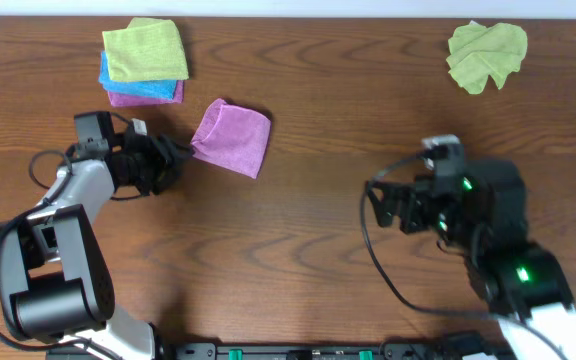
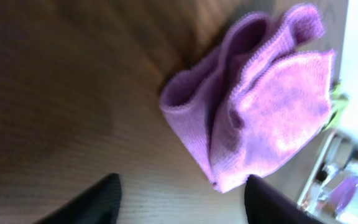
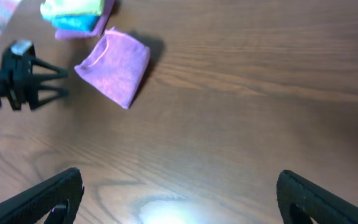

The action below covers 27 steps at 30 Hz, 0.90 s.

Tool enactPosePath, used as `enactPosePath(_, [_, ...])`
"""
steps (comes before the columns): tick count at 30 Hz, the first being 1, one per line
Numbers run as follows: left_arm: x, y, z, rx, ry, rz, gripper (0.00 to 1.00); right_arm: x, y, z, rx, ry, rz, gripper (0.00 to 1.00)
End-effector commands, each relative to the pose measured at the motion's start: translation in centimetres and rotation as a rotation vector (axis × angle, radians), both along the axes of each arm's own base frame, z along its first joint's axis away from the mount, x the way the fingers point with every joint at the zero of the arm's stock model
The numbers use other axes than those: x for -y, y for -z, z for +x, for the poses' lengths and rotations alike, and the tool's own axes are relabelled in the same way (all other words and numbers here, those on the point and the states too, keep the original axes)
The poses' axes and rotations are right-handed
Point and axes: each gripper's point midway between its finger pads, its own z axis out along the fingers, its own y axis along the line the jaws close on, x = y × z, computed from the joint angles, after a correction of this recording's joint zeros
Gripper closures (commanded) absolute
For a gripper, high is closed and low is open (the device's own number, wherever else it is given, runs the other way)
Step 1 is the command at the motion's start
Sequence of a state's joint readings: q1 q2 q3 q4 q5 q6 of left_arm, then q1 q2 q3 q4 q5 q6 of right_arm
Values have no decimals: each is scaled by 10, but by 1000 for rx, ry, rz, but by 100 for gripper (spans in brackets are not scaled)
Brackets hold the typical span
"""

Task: Fold the cloth
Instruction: 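Release the folded purple cloth and retract the right gripper to rest, then grasp the folded purple cloth with the left gripper and lift it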

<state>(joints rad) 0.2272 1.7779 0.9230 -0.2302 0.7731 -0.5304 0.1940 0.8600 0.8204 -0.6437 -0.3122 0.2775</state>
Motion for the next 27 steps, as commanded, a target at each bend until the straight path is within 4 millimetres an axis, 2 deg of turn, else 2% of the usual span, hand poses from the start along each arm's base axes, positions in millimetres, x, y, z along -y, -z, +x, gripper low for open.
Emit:
enactPosePath(1, [4,6,-6,-16,-43,-37,22,8,2,-14,-6,43,67,1])
enactPosePath(5, [13,12,-5,18,-59,-51,12,12,2,-27,-5,55,79,1])
enactPosePath(9, [24,14,-1,52,-48,-45,2,10,3,-31,-18,41,88,1])
enactPosePath(16, [42,30,9,54,-44,-3,5,8,6,-36,-42,31,93,1])
enactPosePath(27, [47,56,24,62,-90,15,5,1,7,-42,-66,-9,124,1])
